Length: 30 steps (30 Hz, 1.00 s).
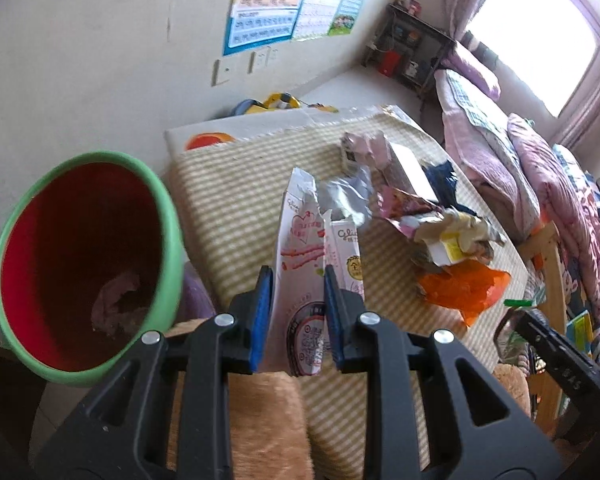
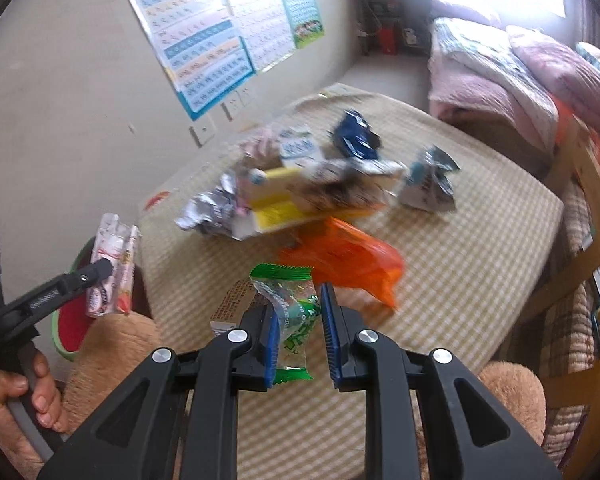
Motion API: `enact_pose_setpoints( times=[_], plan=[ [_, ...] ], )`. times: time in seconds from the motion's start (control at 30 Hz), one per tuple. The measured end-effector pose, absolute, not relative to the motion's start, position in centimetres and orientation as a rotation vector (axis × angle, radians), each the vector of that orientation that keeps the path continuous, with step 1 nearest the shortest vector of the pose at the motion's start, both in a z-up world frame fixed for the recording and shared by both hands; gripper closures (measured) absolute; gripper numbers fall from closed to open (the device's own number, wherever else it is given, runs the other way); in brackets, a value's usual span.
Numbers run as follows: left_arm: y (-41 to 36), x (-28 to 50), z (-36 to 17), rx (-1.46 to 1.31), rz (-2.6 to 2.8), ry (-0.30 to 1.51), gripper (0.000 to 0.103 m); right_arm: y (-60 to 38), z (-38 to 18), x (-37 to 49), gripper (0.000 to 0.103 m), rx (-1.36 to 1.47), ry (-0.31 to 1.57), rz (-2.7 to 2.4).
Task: Collect trash
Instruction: 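Carry both items over the red bin and open both tools to drop them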
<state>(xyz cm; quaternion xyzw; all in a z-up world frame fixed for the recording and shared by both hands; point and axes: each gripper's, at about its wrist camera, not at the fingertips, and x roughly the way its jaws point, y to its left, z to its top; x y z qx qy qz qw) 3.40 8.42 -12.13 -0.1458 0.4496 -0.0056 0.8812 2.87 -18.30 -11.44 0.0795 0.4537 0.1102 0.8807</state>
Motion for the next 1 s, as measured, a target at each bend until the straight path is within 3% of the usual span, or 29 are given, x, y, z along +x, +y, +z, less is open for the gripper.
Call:
enact_pose_setpoints(
  times=[0.57,1.0],
  plan=[
    [18.0,1.4,-12.4,-0.379,0.179,0.898,0.079,-4.6,-8.7,5.0,0.083,0.071,0.931,0.546],
    [25.6,-1.2,-15.3,-0.497,0.340,0.931,0.079,6.7,-9.7,7.0,0.083,0.015,0.999,0.741]
  ],
)
